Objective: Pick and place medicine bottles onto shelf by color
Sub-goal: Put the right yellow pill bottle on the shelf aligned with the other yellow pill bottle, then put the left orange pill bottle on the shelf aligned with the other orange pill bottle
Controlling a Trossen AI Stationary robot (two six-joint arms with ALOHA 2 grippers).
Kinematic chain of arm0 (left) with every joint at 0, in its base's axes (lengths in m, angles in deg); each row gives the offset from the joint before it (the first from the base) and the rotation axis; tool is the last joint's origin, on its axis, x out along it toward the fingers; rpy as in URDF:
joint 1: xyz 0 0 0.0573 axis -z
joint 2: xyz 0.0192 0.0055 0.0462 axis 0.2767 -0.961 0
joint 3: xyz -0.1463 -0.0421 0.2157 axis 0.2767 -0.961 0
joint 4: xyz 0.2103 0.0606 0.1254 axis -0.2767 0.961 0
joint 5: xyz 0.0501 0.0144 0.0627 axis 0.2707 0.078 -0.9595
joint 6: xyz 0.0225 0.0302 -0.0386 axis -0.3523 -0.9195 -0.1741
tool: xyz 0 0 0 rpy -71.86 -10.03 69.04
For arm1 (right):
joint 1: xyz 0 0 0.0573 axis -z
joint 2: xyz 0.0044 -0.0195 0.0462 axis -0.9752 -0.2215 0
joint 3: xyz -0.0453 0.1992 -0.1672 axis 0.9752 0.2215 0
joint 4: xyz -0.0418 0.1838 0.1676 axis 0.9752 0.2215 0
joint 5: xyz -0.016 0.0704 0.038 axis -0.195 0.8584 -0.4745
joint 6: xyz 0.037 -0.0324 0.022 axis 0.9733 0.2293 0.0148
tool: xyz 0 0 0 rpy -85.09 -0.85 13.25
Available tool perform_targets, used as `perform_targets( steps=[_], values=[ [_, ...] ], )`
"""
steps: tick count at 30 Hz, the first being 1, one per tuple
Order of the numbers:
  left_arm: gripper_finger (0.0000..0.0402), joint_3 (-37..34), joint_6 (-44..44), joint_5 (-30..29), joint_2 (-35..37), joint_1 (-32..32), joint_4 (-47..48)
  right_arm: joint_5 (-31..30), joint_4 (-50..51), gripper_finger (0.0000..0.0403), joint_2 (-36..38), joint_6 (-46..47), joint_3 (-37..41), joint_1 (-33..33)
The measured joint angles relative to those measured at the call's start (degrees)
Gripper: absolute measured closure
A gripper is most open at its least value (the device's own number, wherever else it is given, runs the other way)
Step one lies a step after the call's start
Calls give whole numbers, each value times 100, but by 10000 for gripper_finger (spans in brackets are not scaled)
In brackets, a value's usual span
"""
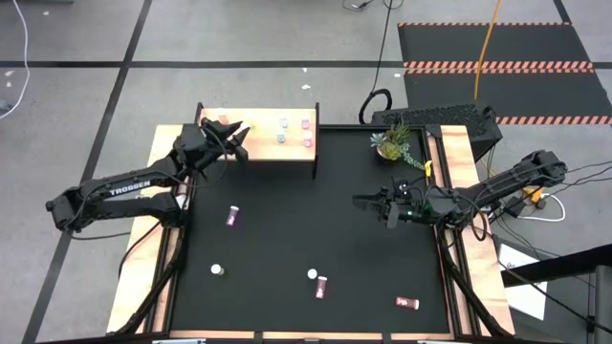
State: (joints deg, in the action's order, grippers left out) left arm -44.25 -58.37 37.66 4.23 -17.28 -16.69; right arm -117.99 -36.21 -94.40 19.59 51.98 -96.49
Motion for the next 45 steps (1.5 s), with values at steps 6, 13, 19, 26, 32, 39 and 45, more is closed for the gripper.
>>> perform_targets(
  steps=[6,13,19,26,32,39,45],
  values=[
    [275,-1,-25,263,-10,-234,196,11,2,227,0,5,0,137],
    [275,-2,3,376,-226,-263,137,37,0,227,0,3,0,215],
    [275,4,-39,380,-576,-265,-20,46,-1,227,0,33,0,245],
    [274,2,-9,376,-513,-265,-111,61,-2,227,0,189,0,245],
    [237,2,61,367,-482,-265,-65,64,-2,227,0,197,0,245],
    [136,-2,68,367,-476,-265,278,67,-2,227,0,197,0,245],
    [73,205,-235,368,-43,-254,584,70,-5,227,26,199,2,230]
  ],
)
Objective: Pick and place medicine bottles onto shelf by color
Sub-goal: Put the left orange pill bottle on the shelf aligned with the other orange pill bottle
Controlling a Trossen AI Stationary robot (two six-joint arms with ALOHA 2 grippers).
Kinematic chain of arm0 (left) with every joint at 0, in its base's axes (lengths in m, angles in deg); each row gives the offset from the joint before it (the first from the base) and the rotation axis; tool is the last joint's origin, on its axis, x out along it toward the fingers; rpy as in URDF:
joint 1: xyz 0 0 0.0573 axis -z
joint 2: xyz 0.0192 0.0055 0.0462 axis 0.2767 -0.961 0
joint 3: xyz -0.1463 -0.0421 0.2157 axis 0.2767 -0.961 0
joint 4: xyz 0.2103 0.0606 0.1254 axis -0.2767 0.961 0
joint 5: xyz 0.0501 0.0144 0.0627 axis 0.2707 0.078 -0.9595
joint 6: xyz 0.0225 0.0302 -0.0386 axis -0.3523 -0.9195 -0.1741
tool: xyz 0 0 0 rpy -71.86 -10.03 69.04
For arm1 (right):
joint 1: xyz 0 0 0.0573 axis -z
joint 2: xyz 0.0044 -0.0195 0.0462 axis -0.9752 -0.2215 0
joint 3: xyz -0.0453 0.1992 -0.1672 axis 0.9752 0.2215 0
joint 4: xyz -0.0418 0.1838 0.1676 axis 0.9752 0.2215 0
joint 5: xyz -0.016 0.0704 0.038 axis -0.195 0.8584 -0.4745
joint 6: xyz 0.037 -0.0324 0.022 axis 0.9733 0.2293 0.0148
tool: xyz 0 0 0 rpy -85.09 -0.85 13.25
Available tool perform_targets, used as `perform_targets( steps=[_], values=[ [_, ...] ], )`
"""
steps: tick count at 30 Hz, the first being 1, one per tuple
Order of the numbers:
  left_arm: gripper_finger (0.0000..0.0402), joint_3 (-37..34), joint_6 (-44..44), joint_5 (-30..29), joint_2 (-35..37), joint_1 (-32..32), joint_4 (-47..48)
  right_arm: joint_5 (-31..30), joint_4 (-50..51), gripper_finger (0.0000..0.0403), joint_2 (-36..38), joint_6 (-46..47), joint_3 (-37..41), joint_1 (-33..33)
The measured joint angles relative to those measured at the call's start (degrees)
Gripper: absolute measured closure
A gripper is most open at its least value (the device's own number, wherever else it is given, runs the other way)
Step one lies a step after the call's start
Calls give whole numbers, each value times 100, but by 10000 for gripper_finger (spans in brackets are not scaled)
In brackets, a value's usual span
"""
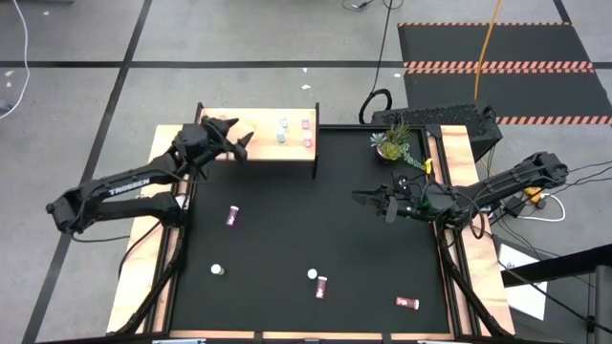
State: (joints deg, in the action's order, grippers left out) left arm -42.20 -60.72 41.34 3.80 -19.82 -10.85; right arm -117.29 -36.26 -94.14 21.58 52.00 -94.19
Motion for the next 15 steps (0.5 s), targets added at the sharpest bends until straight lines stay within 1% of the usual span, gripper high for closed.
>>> perform_targets(
  steps=[3,7,11,15],
  values=[
    [53,324,-64,3,324,4,746,16,17,227,34,-4,2,0],
    [38,987,176,-3,546,170,2270,131,10,227,75,-88,2,2],
    [40,1570,733,-3,532,551,3774,136,31,227,117,-198,2,10],
    [50,1946,1540,-26,508,1083,4657,293,128,227,217,-188,2,74]
  ],
)
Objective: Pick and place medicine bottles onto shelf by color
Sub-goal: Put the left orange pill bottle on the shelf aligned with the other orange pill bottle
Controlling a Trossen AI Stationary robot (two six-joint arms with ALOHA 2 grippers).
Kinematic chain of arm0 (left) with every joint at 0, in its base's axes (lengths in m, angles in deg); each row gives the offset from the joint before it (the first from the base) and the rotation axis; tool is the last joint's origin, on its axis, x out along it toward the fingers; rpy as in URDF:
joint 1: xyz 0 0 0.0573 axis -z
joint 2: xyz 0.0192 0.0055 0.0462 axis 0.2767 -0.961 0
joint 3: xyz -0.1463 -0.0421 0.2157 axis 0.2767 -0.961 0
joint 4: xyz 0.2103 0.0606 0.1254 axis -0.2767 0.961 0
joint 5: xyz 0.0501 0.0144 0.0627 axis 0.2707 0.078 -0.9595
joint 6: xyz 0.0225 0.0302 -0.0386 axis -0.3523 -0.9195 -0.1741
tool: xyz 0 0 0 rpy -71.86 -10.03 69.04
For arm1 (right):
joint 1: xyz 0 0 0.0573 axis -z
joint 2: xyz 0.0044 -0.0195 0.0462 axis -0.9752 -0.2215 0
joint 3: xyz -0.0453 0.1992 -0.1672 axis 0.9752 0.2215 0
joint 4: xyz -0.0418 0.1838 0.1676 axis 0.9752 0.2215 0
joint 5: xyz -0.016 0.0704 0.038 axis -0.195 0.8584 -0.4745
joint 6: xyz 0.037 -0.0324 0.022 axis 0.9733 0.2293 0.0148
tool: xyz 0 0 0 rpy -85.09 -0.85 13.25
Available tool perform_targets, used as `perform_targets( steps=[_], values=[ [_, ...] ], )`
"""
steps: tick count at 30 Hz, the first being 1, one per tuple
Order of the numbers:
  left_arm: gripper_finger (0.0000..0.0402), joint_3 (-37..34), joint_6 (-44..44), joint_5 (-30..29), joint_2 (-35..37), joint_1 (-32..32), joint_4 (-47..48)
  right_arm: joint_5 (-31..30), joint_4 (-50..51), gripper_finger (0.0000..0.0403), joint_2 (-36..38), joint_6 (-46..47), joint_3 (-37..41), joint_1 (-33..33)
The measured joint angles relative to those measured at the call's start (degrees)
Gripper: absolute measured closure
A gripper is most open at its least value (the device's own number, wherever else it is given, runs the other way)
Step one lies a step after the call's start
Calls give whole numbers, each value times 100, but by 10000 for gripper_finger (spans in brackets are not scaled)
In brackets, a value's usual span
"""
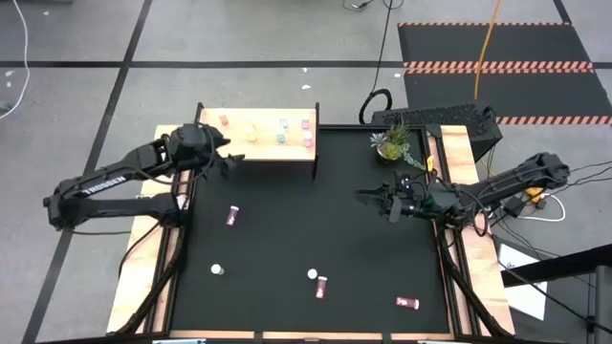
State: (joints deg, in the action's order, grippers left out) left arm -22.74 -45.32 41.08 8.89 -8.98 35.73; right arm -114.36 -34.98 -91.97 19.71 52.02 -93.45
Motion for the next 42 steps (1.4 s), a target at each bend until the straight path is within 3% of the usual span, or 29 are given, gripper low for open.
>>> perform_targets(
  steps=[7,15,20,26,30,35,42],
  values=[
    [69,1122,2292,-41,-49,774,1533,310,254,227,384,144,0,12],
    [89,2776,3026,-358,-432,1484,2535,311,849,227,869,140,-1,15],
    [88,3013,3483,-489,-1162,2028,2943,327,1256,227,908,194,0,-1],
    [87,2848,3954,-402,-2568,3007,2508,459,1547,227,856,360,-1,-187],
    [87,2848,3481,-83,-3336,3503,1785,468,1672,227,861,358,-2,-440],
    [87,2848,3157,202,-3748,4011,592,475,2194,227,769,805,-2,-791],
    [92,2850,4720,-179,-4050,4442,-258,474,2720,227,214,1748,-2,-1305]
  ],
)
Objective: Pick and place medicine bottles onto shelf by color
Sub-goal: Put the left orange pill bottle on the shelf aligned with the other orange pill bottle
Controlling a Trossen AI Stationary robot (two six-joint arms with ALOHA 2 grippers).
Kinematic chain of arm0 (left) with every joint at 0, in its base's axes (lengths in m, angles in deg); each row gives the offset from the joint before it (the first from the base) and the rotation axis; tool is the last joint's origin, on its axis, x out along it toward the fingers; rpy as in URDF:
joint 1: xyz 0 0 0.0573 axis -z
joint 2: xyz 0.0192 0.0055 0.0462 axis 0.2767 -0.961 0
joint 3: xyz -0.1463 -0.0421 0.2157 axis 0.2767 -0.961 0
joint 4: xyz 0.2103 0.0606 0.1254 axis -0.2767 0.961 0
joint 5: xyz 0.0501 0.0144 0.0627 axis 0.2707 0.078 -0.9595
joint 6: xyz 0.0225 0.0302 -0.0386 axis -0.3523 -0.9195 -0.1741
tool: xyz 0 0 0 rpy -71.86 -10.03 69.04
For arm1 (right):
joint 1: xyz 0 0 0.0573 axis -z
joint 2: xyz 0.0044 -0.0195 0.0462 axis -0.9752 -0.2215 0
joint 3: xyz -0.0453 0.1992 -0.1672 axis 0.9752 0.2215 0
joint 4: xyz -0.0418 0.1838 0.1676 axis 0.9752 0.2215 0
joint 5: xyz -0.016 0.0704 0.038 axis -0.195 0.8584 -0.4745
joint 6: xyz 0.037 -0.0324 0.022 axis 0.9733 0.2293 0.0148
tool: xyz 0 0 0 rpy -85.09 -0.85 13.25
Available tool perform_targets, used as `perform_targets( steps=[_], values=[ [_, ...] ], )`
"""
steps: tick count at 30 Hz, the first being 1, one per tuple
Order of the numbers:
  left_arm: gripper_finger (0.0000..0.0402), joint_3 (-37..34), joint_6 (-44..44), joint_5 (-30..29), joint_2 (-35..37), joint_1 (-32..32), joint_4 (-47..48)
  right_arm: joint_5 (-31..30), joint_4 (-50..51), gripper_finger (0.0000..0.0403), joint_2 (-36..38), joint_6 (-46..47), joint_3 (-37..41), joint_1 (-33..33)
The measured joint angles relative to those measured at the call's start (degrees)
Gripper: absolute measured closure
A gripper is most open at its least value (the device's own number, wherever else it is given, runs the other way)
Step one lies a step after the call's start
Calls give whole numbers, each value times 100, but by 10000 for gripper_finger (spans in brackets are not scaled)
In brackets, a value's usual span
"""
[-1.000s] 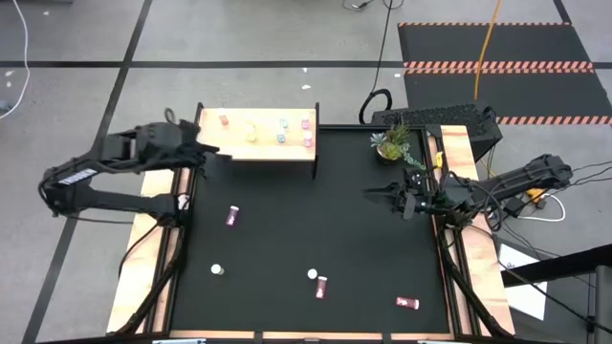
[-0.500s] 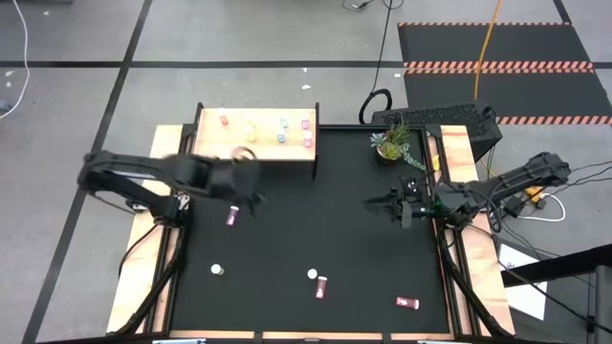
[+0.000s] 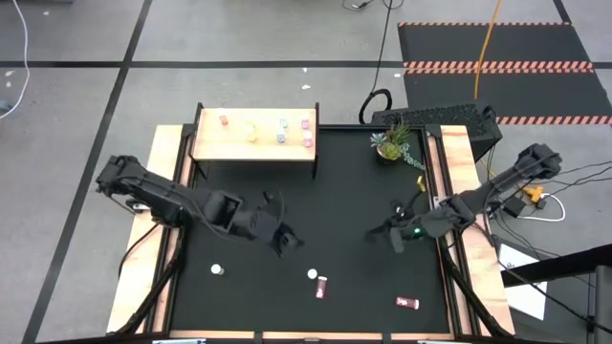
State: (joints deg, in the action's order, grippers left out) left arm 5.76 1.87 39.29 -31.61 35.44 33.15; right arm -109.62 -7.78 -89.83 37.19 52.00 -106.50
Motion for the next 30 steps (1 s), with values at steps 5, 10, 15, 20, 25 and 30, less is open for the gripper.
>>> perform_targets(
  steps=[5,10,15,20,25,30],
  values=[
    [118,0,709,77,-625,526,-429,-4,15,227,-481,231,0,-307],
    [148,1,1533,402,-1265,961,-1253,4,68,227,-824,391,0,-594],
    [175,0,2254,700,-1768,1283,-1757,406,180,227,-1099,651,0,-647],
    [199,0,2301,709,-2296,1366,-2368,419,374,227,-1221,1042,0,-684],
    [224,0,2305,904,-2552,1274,-2693,414,380,227,-1169,1425,0,-832],
    [254,0,2643,890,-2542,1179,-3025,684,662,227,-1089,1402,-2,-1089]
  ],
)
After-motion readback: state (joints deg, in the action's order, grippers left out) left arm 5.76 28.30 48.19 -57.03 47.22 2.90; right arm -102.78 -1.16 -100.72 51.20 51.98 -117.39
